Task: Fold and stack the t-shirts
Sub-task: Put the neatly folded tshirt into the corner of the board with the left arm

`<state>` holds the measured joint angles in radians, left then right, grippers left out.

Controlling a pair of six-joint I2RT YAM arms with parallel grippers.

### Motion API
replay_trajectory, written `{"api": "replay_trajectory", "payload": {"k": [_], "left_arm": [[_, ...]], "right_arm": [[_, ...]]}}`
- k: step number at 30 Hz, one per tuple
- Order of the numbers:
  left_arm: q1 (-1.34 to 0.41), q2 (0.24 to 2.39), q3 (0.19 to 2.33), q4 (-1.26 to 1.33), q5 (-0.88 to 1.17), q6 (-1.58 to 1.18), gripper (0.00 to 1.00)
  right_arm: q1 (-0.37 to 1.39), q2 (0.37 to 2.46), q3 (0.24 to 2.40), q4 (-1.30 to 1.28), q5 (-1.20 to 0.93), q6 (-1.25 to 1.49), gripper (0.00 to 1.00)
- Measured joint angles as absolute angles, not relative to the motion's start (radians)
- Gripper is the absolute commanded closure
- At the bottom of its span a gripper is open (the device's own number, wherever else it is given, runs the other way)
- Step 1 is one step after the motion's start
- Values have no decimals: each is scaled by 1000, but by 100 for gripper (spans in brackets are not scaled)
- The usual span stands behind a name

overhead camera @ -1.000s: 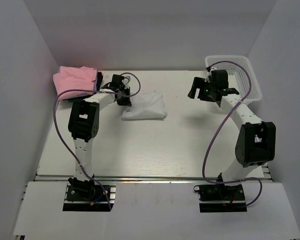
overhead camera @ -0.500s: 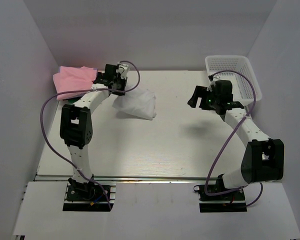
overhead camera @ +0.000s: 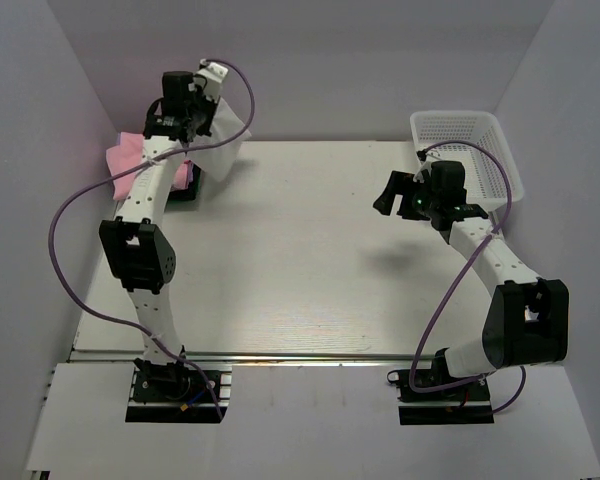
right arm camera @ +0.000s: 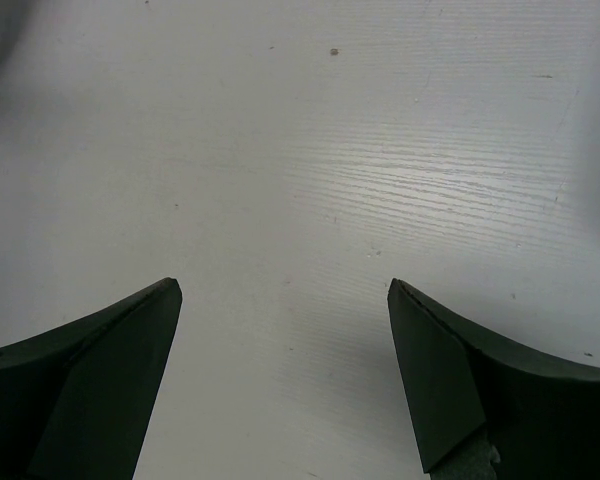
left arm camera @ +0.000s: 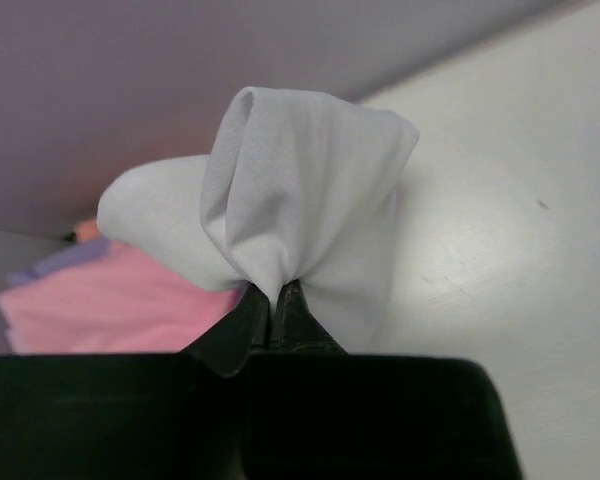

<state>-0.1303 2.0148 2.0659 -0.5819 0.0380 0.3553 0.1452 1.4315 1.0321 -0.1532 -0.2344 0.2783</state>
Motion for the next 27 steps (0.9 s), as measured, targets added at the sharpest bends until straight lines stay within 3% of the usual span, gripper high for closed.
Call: {"api": "replay_trajectory", "payload": {"k": [7, 25, 27], "left_arm": [[-43, 2041, 2235, -608, -1, 408, 100], [133, 2144, 2228, -571, -103, 362, 100], [146, 2156, 2215, -558, -134, 351, 89]], "right_arm": [[145, 1431, 1032, -153, -243, 284, 10], [145, 1450, 1032, -154, -269, 304, 10], [145, 1458, 1032, -154, -269, 304, 10]]}}
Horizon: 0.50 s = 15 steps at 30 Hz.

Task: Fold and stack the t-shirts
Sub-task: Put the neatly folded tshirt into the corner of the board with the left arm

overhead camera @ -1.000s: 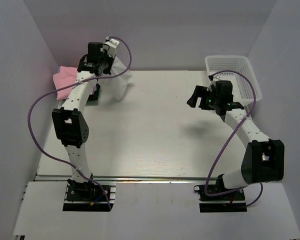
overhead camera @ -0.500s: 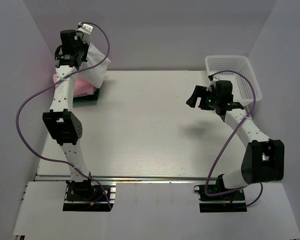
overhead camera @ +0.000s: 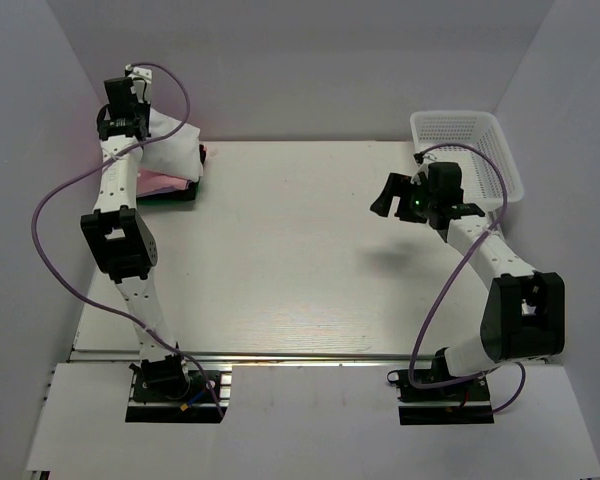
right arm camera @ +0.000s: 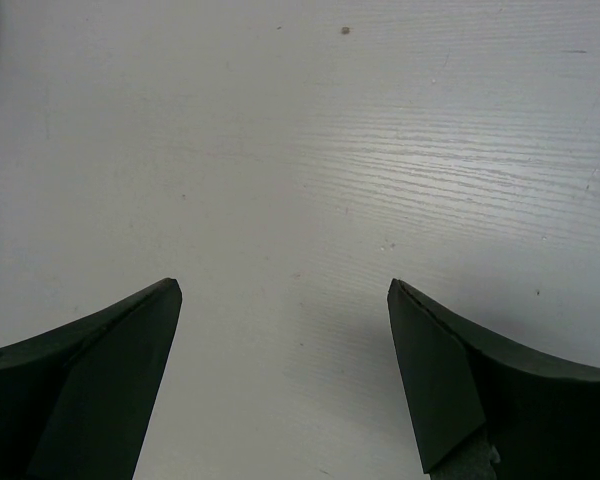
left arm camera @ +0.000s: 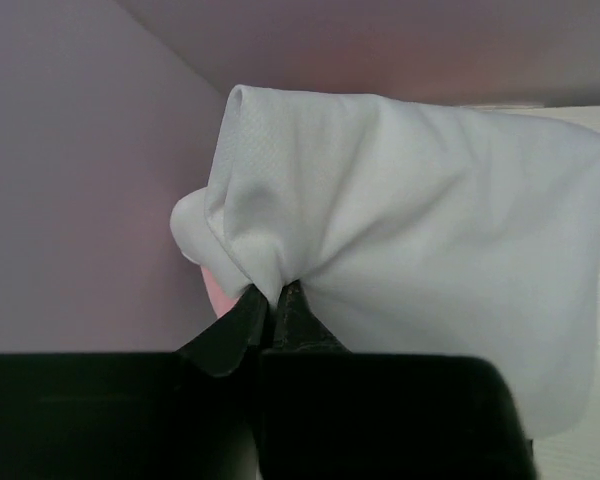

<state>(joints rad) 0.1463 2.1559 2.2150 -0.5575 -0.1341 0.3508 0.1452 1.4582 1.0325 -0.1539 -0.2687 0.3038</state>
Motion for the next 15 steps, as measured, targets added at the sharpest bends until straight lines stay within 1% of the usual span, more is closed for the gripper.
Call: {"api": "replay_trajectory", "payload": {"k": [1, 3, 8, 12, 15], "left_arm": [[152, 2164, 2209, -554, -158, 343, 76], [163, 2182, 2204, -543, -216, 327, 1], [179, 2238, 2228, -539, -352, 273, 0], [181, 2240, 2227, -550, -354, 225, 0], [181, 2228, 2227, -570, -313, 192, 0]], "right_arm": [[145, 1464, 1033, -154, -269, 304, 10], [145, 1477, 1037, -158, -270, 304, 10], [145, 1494, 1045, -162, -285, 303, 10], [146, 1494, 1046, -162, -302, 303, 10], [146, 1487, 1045, -162, -306, 303, 10]]}}
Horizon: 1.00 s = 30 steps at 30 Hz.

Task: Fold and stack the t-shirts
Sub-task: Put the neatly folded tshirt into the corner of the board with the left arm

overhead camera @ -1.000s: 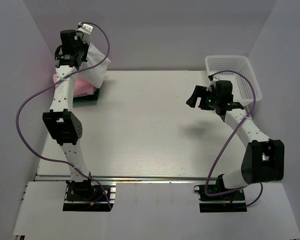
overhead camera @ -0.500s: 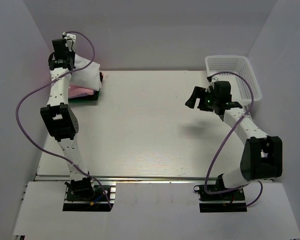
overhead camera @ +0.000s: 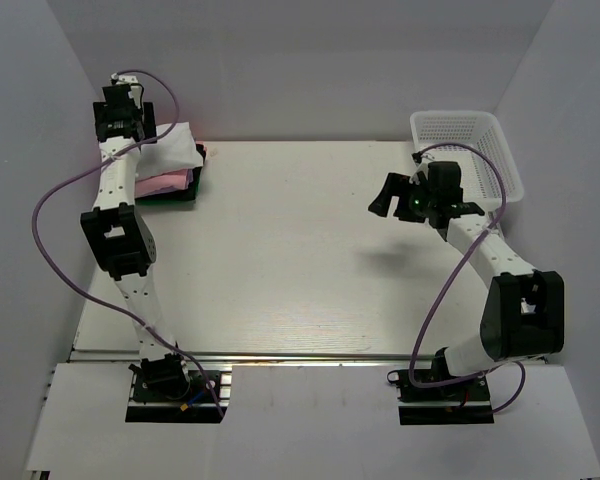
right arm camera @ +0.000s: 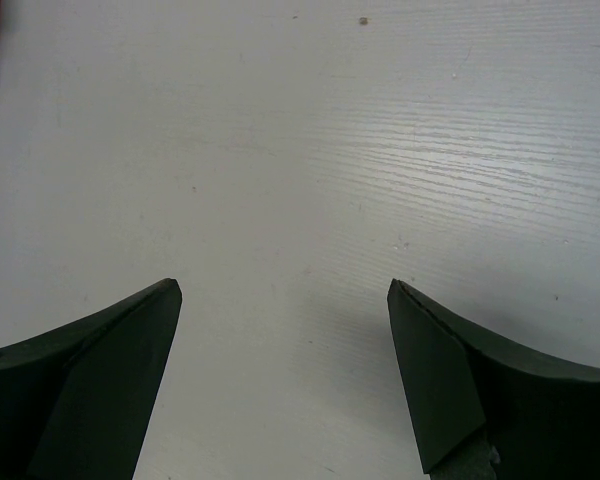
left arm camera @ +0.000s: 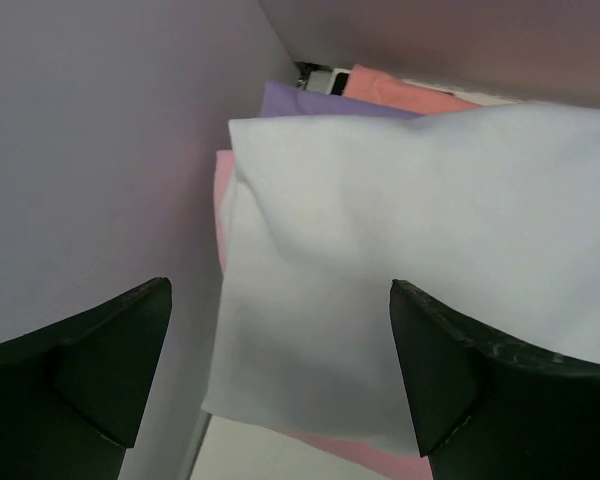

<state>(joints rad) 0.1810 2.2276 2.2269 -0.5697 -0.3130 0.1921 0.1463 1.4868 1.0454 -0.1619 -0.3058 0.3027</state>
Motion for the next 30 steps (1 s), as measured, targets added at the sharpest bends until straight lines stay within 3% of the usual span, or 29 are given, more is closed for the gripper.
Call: {"api": "replay_trajectory", "payload": {"k": [7, 12, 19, 25, 30], "left_arm": [[154, 2036, 2032, -607, -82, 59, 0], [72, 1676, 1504, -439, 73, -72, 0], [-246, 1313, 936, -194, 137, -208, 0], [-453, 1219, 694, -135, 85, -260, 0], [-497, 1164, 661, -118, 15, -293, 0]], "right_arm": [[146, 1405, 1005, -152, -312, 303, 10], [146, 1356, 925, -134, -323, 305, 10], [146, 1272, 773, -99, -346, 308, 10], [147, 1153, 670, -72, -371, 308, 10], [147, 1090, 620, -60, -371, 311, 10]]}}
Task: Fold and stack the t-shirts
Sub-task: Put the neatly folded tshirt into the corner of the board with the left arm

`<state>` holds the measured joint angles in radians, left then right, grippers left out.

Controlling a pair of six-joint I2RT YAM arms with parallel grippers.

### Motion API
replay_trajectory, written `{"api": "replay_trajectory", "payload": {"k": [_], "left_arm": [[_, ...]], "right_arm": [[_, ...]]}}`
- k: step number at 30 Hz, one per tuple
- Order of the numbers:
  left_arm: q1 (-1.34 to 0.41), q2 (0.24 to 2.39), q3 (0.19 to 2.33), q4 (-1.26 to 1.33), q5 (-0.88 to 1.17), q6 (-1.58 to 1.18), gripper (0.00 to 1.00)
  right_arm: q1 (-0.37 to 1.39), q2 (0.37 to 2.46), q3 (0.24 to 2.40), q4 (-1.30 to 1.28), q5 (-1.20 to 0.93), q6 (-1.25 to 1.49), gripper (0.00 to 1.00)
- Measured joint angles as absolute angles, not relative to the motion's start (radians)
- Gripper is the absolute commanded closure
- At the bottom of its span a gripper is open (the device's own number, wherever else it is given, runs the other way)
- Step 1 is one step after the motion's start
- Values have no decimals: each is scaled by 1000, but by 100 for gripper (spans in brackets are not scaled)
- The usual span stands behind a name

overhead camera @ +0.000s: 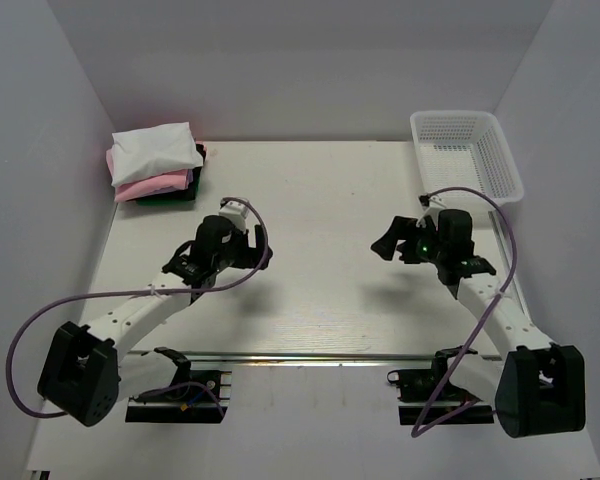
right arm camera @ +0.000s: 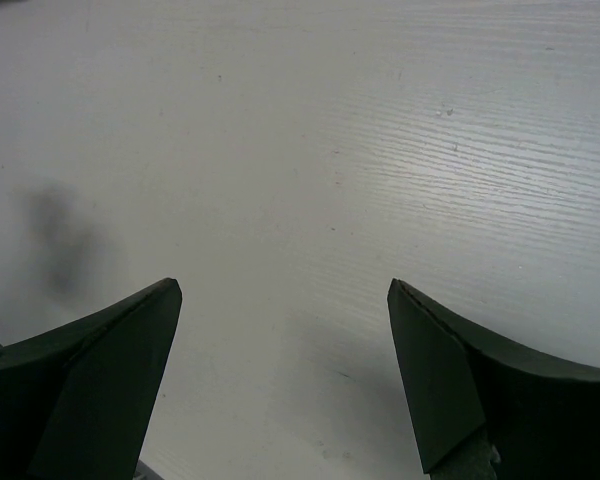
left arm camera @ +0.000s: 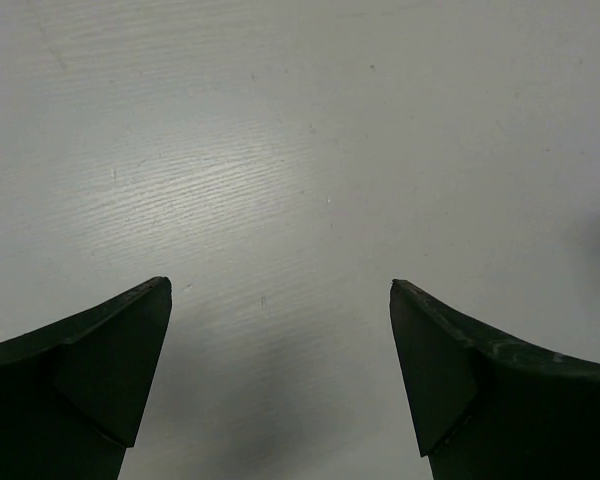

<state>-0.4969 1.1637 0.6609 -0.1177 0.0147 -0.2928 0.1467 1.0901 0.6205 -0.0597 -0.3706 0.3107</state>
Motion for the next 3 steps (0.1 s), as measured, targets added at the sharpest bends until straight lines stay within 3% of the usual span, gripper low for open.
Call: {"api": "replay_trajectory", "payload": {"k": [3], "left_arm": [[-519, 1154, 663, -110, -26, -297, 0]], "right_arm": [[147, 1073, 602, -53, -370, 311, 10]]}}
